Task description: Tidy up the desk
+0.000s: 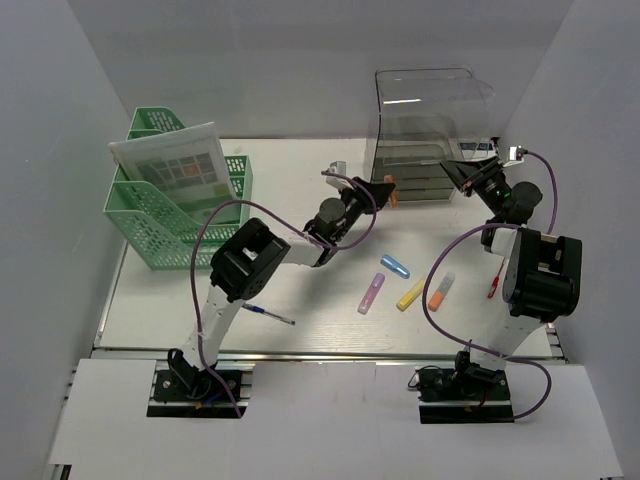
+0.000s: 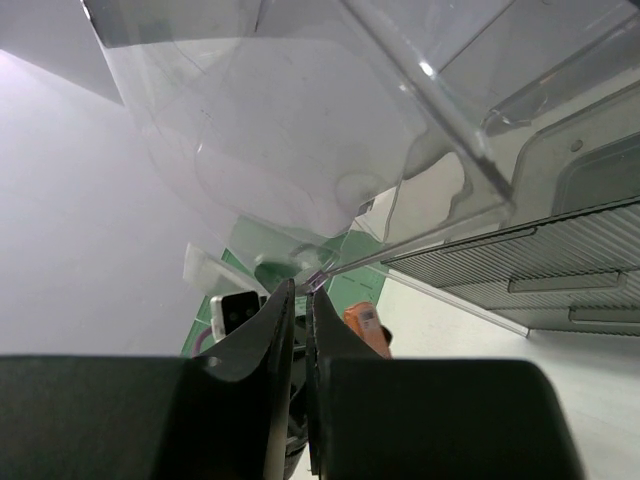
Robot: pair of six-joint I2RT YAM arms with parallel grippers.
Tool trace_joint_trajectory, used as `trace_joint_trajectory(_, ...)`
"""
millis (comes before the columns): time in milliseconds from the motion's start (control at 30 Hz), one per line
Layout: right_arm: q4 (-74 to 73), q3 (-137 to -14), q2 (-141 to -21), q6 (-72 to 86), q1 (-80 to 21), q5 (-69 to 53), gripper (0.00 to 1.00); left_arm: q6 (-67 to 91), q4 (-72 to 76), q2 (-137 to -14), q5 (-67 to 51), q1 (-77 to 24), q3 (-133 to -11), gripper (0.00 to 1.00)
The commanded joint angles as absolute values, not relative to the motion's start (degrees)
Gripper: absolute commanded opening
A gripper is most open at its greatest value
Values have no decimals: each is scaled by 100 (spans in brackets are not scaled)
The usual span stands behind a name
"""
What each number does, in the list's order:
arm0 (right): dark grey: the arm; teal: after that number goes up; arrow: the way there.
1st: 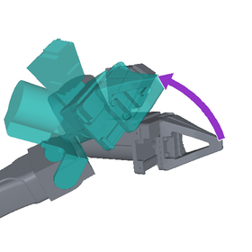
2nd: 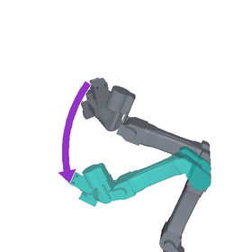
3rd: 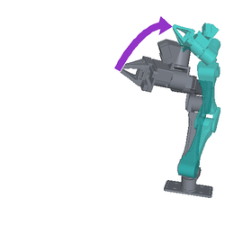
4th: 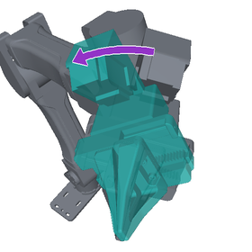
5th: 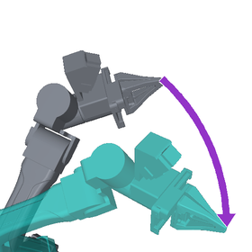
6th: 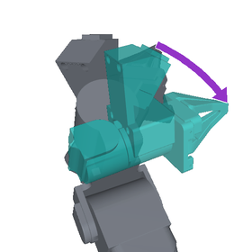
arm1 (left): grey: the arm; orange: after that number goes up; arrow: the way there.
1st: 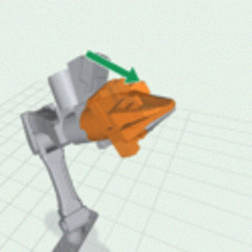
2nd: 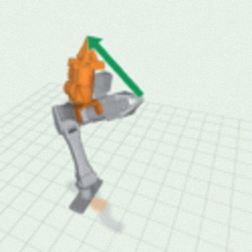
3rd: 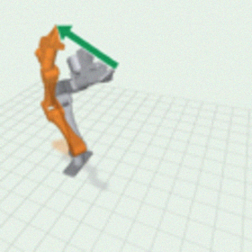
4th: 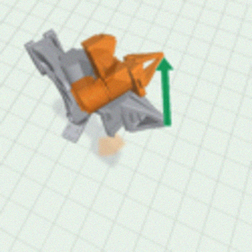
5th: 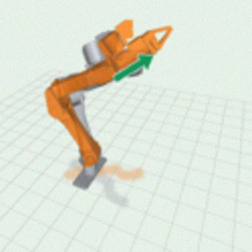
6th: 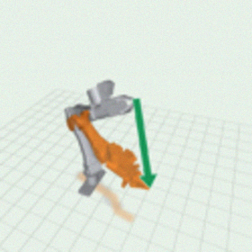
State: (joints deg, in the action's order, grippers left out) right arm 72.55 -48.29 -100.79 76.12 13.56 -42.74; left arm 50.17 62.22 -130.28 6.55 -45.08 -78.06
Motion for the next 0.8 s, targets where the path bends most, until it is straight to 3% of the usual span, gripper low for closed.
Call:
trace_joint_trajectory(0, 7857, -5194, -9984, 7356, 1415, -4280, 6, 4764, 6592, -13051, 299, -4456, -8190, 19)
trace_joint_trajectory(767, 7647, -5212, -9914, 7190, 1415, -4447, 6, 2997, 6126, -13271, 694, -4509, -9306, 20)
